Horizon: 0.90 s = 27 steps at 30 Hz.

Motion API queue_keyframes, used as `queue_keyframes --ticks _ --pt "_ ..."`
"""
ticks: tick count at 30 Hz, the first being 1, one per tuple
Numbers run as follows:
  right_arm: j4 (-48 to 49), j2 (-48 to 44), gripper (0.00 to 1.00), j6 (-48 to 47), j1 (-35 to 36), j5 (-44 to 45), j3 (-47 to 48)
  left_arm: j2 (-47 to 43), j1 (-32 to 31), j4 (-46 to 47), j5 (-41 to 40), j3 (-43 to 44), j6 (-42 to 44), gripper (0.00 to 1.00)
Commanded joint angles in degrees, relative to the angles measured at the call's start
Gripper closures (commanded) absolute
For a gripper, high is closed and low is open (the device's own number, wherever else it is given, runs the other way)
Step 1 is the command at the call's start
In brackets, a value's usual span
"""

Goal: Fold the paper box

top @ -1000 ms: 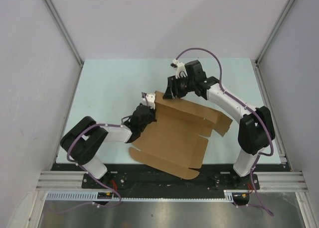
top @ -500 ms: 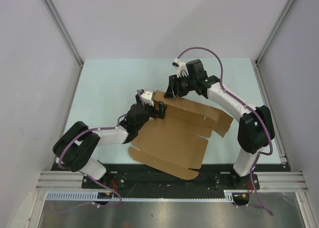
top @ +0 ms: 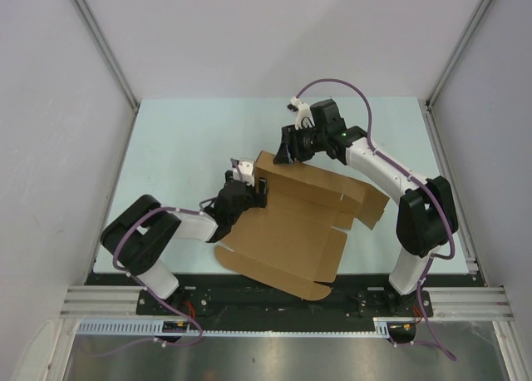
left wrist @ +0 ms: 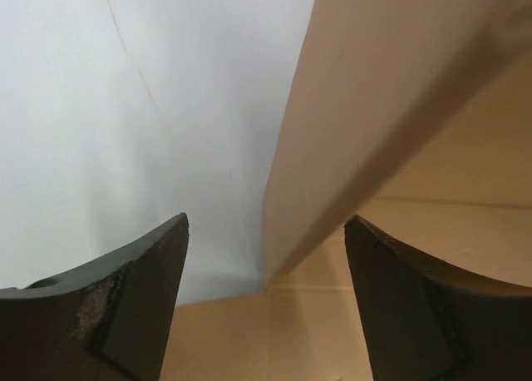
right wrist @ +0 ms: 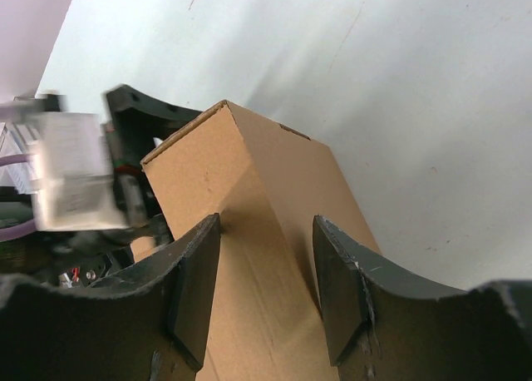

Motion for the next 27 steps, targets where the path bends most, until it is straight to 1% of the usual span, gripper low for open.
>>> queue_keyframes --ticks 1,2,4,5,6,9,10,12,13,15,17,18,19,21,22,24,25,27 --pt "-3.12 1.08 0.47 -0.37 -0.32 1.51 1.21 4.07 0.16 -0.55 -2.95 0.56 -6.31 0.23" --pt "-3.21 1.16 0.47 -0.46 -0.41 1.51 1.21 4.68 0.16 -0.47 -3.22 0.57 -7.10 0.27" --pt "-3.21 1.16 0.47 -0.46 -0.32 1.51 1.12 5.74 0.07 0.93 -3.92 0.65 -8.07 0.32" --pt "-3.29 1.08 0.48 -0.46 -0.32 1.51 1.12 6.00 0.07 1.29 -4.01 1.00 -8.17 0.40" --pt "-3.29 0.99 0.48 -0.55 -0.32 1.51 1.21 6.27 0.07 1.81 -4.18 1.18 -8.17 0.42" --pt "-3.38 1.08 0.48 -0.55 -0.32 1.51 1.12 6.45 0.07 2.61 -4.45 2.06 -7.29 0.60" --pt "-3.29 1.16 0.48 -0.55 -0.32 1.51 1.03 6.45 0.07 2.52 -4.62 2.49 -7.03 0.72" --pt "-3.29 1.16 0.48 -0.55 -0.23 1.59 1.03 6.27 0.07 2.26 -4.62 2.76 -6.15 0.82" --pt "-3.29 1.16 0.48 -0.72 -0.32 1.59 1.03 6.10 0.16 2.26 -4.54 2.59 -6.06 0.85" --pt "-3.38 1.16 0.48 -0.72 -0.32 1.51 1.03 5.83 0.16 2.52 -4.27 2.24 -5.88 0.85" --pt "-3.29 1.34 0.48 -0.72 -0.41 1.51 1.12 4.87 0.16 2.61 -4.27 1.36 -5.88 0.82" --pt "-3.38 1.34 0.48 -0.72 -0.41 1.51 1.03 4.26 0.07 2.61 -4.19 1.01 -5.97 0.78" --pt "-3.38 1.34 0.48 -0.72 -0.41 1.42 1.12 3.73 0.07 2.61 -4.10 0.40 -5.97 0.56" --pt "-3.29 1.34 0.48 -0.72 -0.41 1.51 1.03 1.53 0.07 2.52 -4.53 -0.40 -5.97 0.38" --pt "-3.21 1.34 0.48 -0.72 -0.41 1.42 1.03 0.74 0.07 2.52 -4.80 -1.18 -6.14 0.25" --pt "-3.03 1.43 0.48 -0.55 -0.49 1.42 1.03 -2.07 0.07 2.43 -5.42 -1.98 -6.23 0.12" --pt "-3.12 1.34 0.48 -0.63 -0.41 1.42 1.03 -3.12 0.07 2.26 -5.50 -2.24 -6.15 0.00" --pt "-2.77 1.43 0.48 -0.28 -0.41 1.33 1.12 -5.24 0.16 1.64 -5.94 -2.33 -5.80 0.00"
